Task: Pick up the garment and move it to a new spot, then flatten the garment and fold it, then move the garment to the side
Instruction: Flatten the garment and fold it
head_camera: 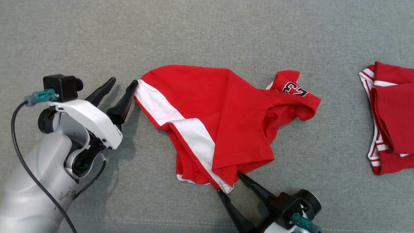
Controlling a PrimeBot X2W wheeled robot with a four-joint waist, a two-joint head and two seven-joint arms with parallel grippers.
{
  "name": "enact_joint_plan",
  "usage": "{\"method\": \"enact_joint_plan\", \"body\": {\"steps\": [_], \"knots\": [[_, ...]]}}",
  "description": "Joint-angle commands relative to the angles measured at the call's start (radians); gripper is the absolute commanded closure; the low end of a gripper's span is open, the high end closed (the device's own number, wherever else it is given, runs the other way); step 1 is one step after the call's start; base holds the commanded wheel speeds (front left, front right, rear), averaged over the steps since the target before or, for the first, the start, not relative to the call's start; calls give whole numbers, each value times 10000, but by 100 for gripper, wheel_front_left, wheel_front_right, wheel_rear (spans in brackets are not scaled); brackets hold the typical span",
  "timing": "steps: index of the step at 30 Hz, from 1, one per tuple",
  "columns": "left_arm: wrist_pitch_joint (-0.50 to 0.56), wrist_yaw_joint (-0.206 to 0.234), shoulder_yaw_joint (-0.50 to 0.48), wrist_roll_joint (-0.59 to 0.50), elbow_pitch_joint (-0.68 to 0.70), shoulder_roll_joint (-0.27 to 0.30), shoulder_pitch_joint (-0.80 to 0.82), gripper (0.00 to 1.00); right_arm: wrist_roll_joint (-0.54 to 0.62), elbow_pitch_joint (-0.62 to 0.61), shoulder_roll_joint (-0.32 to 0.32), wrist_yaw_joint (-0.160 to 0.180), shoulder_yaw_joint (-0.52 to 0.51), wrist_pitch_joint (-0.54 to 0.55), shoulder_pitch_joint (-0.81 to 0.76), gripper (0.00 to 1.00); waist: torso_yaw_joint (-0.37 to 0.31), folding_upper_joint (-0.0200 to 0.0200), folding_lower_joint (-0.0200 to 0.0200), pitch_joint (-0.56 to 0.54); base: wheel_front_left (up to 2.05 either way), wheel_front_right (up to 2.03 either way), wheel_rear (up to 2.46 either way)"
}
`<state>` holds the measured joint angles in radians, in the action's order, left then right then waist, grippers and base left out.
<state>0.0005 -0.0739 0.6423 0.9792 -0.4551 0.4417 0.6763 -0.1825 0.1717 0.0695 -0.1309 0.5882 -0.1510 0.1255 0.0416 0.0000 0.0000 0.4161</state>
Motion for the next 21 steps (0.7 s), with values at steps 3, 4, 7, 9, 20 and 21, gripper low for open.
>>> {"method": "enact_joint_plan", "body": {"steps": [3,4,7,9,20,21], "knots": [[316,-276,-212,273,-435,235,635,0,-117,-29,-123,2,334,-250,228,0,-98,0,0,117,0,0,0],[413,-346,-184,408,-533,164,689,0,-132,20,-130,2,352,-285,279,0,-109,0,0,149,0,0,0],[528,-438,-109,572,-668,92,788,0,-152,113,-142,2,402,-351,380,0,-109,0,0,190,0,0,0],[658,-522,-91,1013,-654,-50,860,56,-152,275,-156,2,427,-403,518,92,-81,0,0,214,0,0,0],[-422,-508,53,1042,479,398,148,100,21,-142,-141,2,-902,-697,-226,100,-112,0,0,-29,0,0,0],[-552,-394,74,959,744,490,-107,100,79,-347,-91,2,-1143,-725,-414,100,-146,0,0,-73,0,0,0]]}}
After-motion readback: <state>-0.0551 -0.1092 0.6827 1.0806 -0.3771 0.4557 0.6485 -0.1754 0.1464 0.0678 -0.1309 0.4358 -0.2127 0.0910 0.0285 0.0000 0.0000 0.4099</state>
